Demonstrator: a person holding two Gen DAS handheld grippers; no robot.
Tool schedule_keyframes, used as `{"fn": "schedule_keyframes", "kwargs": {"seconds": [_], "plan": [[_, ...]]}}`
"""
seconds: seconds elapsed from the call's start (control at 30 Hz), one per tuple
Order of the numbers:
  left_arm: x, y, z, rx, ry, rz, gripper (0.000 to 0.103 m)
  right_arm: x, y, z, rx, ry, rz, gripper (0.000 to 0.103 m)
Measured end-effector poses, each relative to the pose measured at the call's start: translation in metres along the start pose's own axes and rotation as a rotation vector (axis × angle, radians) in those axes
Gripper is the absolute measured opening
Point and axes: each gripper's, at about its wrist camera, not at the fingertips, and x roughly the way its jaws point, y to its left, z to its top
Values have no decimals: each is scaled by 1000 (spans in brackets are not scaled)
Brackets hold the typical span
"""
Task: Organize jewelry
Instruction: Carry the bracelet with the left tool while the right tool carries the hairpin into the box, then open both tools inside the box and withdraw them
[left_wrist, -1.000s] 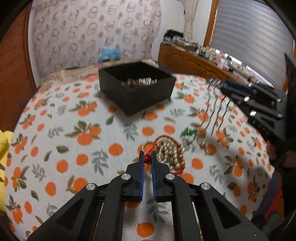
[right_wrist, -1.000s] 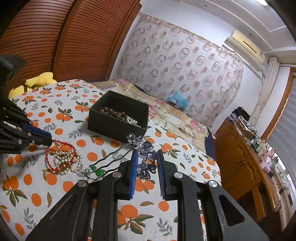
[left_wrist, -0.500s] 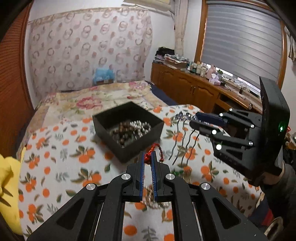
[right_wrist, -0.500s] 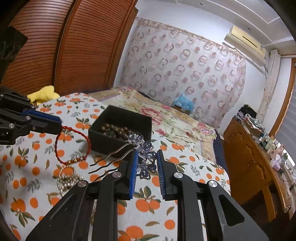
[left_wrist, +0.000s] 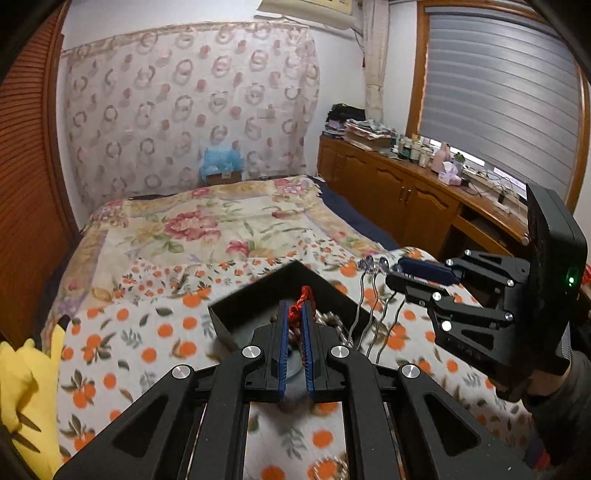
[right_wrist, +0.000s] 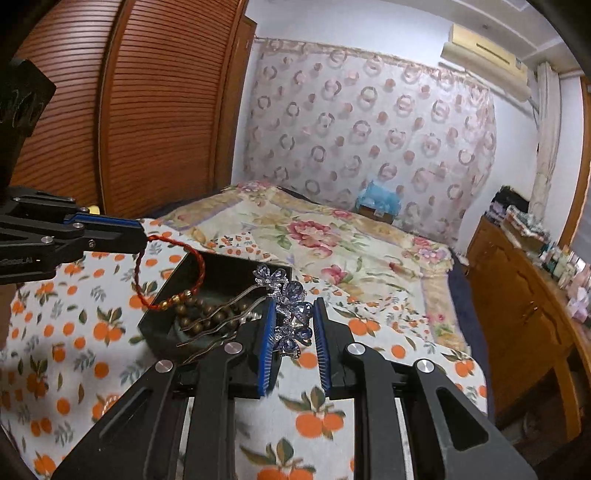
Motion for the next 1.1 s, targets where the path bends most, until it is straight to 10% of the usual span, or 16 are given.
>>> {"fn": "schedule_keyframes", "kwargs": {"seconds": [0.4,0.6,1.1], "plan": [[60,25,6,-16,94,21,9,49,-4,7,75,46,117,23],[49,31,-5,-34,86,33,25,59,0,7,99,74,177,23],[12,23,-55,-38,127,14,27,31,3,-2,104,78,206,25]]}}
